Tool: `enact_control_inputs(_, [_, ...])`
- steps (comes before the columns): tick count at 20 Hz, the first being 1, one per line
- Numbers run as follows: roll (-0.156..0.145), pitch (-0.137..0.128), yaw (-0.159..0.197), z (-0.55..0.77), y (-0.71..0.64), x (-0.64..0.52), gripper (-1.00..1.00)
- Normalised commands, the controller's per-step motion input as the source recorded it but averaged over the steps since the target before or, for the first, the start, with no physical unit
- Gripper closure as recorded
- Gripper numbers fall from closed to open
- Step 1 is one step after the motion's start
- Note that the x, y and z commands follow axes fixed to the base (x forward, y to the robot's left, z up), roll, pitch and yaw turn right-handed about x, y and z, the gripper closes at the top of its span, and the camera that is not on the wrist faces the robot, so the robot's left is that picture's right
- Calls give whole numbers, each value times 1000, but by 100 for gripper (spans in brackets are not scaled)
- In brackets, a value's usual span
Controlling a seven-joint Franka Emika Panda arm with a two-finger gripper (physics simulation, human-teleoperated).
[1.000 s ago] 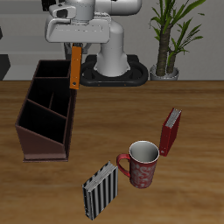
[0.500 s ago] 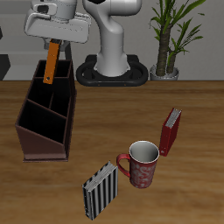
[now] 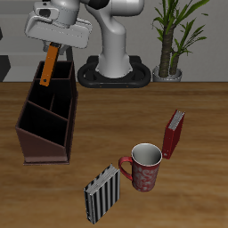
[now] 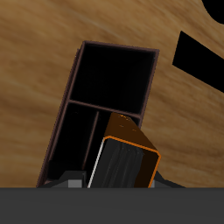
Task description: Place the orange book into the right desk caddy's back compartment
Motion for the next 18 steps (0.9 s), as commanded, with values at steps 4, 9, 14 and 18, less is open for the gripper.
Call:
enact_control_inputs(4, [-6, -5, 3, -35, 15, -29, 100])
enact_control_inputs(9, [-23, 2, -33, -34, -33, 15, 100])
enact_control_inputs(14, [-22, 15, -38, -95, -92, 52, 100])
enact_control_inputs(18, [-4, 24, -41, -148, 15, 59, 100])
